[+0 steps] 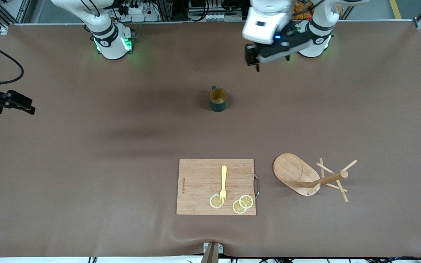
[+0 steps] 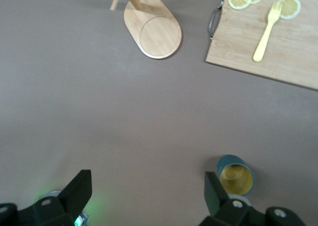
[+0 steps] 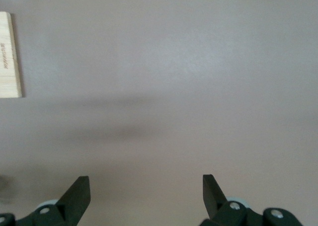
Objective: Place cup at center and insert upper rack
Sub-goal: 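Lower the left gripper onto the mug handle and grasp it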
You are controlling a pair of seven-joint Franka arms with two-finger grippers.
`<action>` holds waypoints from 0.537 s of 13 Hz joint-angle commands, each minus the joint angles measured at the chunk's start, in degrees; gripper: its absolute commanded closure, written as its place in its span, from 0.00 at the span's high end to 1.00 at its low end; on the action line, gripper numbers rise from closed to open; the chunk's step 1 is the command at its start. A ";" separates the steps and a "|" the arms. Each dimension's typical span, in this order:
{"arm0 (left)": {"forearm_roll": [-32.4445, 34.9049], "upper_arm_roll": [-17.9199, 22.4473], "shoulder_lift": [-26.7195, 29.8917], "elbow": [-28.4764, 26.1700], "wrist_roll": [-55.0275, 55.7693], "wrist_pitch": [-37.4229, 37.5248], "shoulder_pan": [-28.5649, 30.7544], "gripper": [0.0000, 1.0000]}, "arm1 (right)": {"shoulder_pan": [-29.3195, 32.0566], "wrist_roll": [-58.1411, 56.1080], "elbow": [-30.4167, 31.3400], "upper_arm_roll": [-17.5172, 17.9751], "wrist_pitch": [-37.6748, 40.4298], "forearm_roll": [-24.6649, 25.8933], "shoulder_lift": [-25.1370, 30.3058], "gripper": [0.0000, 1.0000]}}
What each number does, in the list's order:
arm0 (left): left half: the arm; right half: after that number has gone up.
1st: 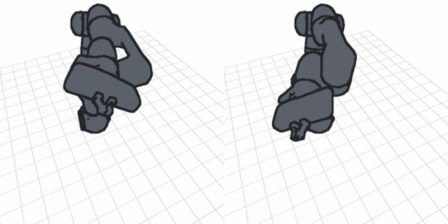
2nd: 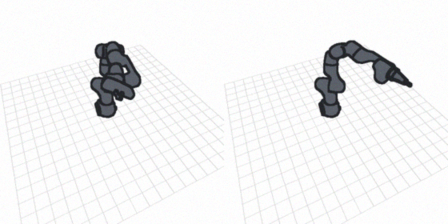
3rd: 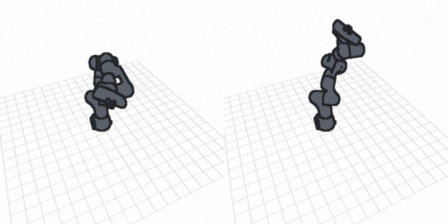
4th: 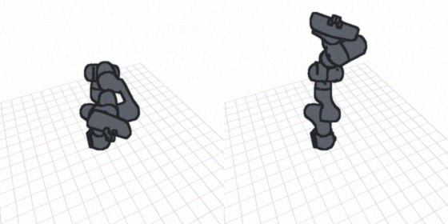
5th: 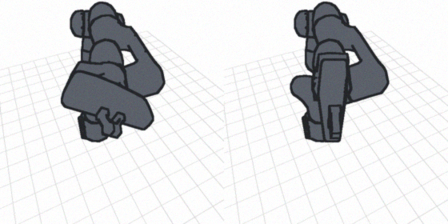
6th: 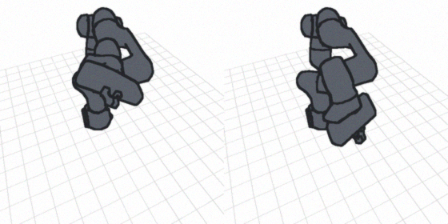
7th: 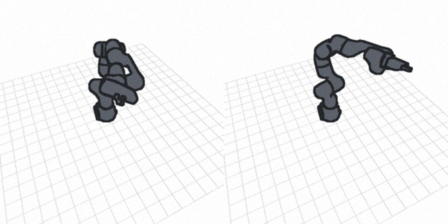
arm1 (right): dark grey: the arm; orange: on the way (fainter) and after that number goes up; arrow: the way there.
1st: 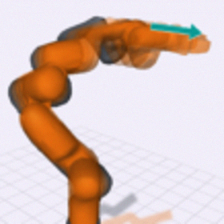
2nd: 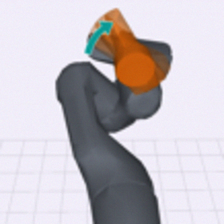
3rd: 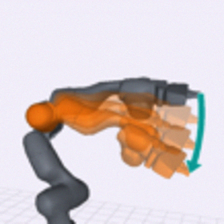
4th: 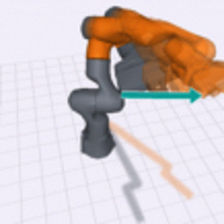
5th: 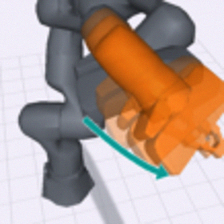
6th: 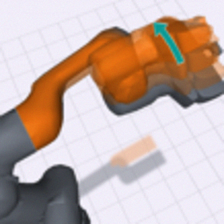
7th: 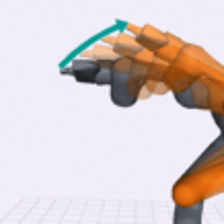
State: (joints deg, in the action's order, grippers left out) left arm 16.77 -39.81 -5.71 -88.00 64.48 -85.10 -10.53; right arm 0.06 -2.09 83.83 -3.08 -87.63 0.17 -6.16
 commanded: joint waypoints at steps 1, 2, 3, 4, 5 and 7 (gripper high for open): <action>6.15 -0.27 -5.00 0.82 7.13 0.20 -7.38 1.00 | 1.96 -1.51 3.88 1.32 -0.78 0.27 3.61 1.00; 8.08 -0.18 -6.49 0.90 9.59 0.46 -10.19 1.00 | 1.96 -1.51 4.23 1.32 -0.78 0.36 3.87 1.00; 9.67 -0.27 -7.64 0.82 11.01 1.07 -11.87 1.00 | 1.96 -1.43 4.93 1.32 -0.78 0.36 3.96 1.00; 11.16 -0.18 -8.35 0.64 11.54 3.16 -14.41 1.00 | 2.05 -1.17 5.46 1.32 -0.87 0.36 4.05 1.00; 12.83 -0.01 -9.48 0.90 12.42 5.27 -16.61 1.00 | 2.05 -0.90 6.08 1.32 -0.96 0.36 4.31 1.00; 13.20 -0.01 -9.93 0.99 15.14 7.31 -17.42 1.00 | 2.23 -0.90 6.52 1.32 -0.96 0.36 4.67 1.00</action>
State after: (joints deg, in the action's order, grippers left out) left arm 28.36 -40.04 -15.10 -88.31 78.02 -80.34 -27.04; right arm 0.99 -2.98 87.65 -2.81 -87.80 0.17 -3.89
